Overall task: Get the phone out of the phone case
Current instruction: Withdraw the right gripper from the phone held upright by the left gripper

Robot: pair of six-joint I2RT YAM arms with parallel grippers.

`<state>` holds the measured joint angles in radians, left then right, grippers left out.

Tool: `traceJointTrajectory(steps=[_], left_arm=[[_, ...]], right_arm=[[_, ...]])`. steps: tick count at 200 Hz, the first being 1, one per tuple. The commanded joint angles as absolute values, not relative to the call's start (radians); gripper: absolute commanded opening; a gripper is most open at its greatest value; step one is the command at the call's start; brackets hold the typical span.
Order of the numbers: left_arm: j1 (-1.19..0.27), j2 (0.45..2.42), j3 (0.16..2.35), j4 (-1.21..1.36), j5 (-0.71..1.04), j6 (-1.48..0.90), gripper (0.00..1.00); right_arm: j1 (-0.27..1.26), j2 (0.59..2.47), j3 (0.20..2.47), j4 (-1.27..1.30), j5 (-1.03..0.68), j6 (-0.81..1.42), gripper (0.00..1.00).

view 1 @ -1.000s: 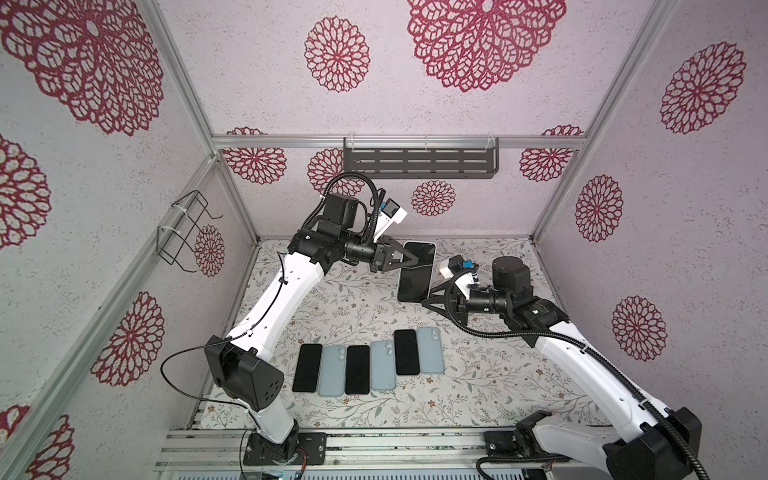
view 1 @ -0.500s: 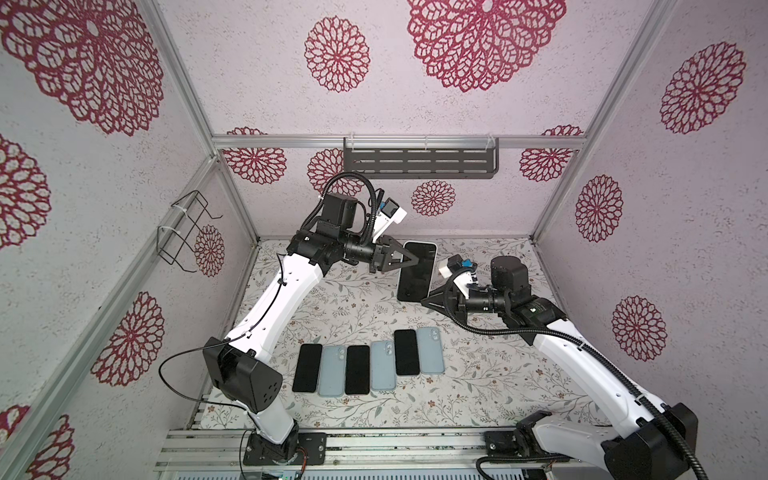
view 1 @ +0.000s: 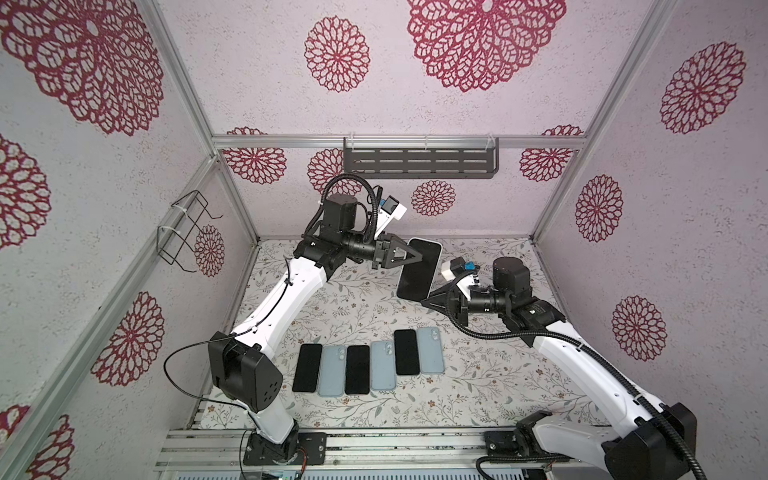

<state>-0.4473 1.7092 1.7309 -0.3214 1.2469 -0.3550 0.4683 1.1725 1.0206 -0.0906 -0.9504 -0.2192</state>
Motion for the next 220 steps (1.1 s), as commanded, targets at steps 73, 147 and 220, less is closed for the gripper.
traceJointTrajectory(steps=[73,147,220], left_arm=[[-0.507,1.844,1.62,0.393,1.191,-1.015,0.0],[-0.399,1.745,1.471,0.793,0.996,-1.316,0.0],[-0.416,1.675,1.325,0.727,0.697,-1.495,0.0]], right_arm=[[0.551,1.189,1.048,0.15,-0.768,-0.592,0.0],[0.559,0.872,0.562,0.511,-0.542,-0.032,0.45],[0.558,0.952,0.63,0.677,-0.384,0.638,0.63]])
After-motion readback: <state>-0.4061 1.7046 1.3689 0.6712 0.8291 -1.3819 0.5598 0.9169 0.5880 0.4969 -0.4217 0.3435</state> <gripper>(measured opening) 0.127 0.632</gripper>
